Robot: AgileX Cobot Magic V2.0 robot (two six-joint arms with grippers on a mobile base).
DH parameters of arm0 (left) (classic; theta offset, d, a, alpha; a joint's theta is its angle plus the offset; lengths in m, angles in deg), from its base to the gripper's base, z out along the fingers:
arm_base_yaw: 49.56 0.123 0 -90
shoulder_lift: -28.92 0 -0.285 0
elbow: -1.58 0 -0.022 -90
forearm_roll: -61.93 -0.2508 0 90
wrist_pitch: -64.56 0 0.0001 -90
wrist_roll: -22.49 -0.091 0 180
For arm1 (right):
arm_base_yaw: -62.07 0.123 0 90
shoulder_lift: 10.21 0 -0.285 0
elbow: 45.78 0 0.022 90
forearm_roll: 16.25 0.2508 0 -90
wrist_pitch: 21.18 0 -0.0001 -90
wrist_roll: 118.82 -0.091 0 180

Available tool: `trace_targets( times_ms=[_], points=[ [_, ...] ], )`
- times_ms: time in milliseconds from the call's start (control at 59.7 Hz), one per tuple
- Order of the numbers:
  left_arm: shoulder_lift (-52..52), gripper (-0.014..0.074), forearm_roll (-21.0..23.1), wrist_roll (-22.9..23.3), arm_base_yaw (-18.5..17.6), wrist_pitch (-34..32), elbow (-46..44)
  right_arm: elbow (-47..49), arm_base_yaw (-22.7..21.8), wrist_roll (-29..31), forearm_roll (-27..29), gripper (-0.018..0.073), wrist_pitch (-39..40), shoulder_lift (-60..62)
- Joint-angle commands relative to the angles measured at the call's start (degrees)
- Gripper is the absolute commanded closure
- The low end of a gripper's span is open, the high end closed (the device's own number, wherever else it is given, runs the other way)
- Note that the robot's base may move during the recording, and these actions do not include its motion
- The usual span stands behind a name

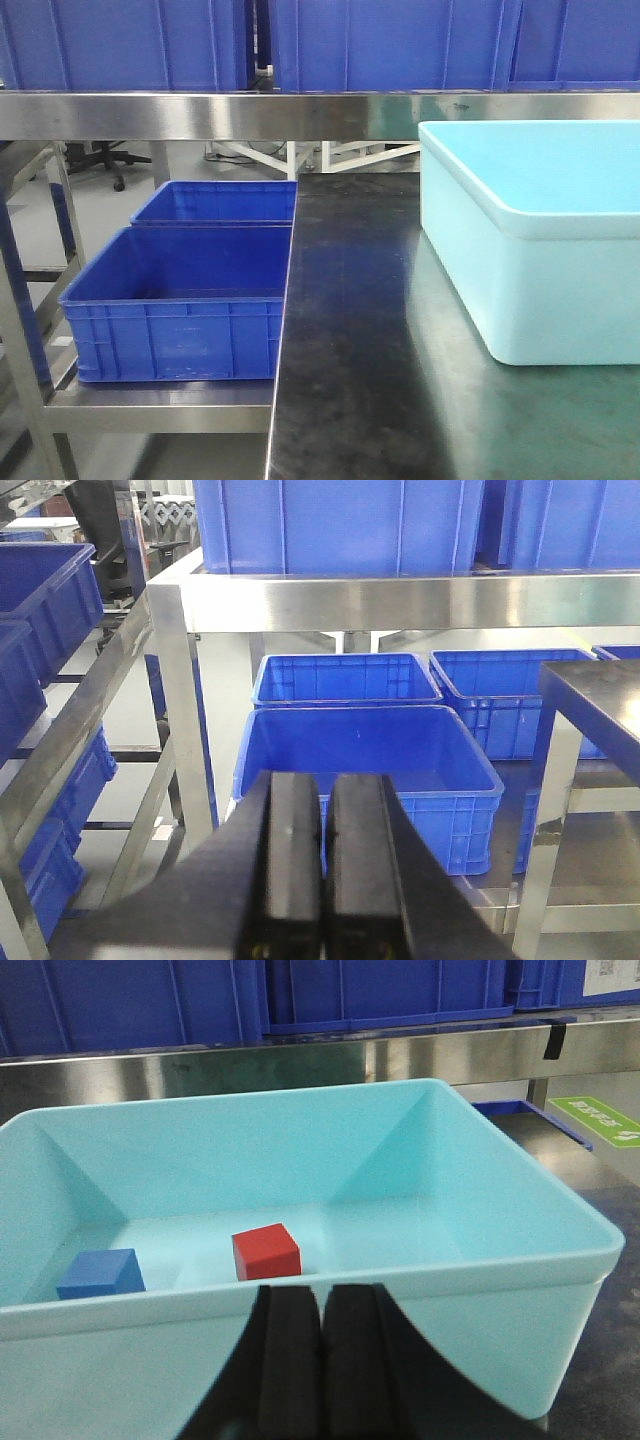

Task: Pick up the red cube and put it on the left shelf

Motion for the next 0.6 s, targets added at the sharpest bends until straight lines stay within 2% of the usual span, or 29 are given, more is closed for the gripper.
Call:
trace_targets(
  times_ms=[0, 587],
  points=[
    [-0.9, 0.0495, 0.2, 0.0, -0.4, -5.0, 1.3, 0.8, -0.1, 0.5, 0.0, 0.0512, 4.9, 1.2],
    [-0.9, 0.0495, 0.2, 0.0, -0.4, -5.0, 1.3, 0.8, -0.1, 0.5, 0.0, 0.0512, 4.9, 1.2]
  ],
)
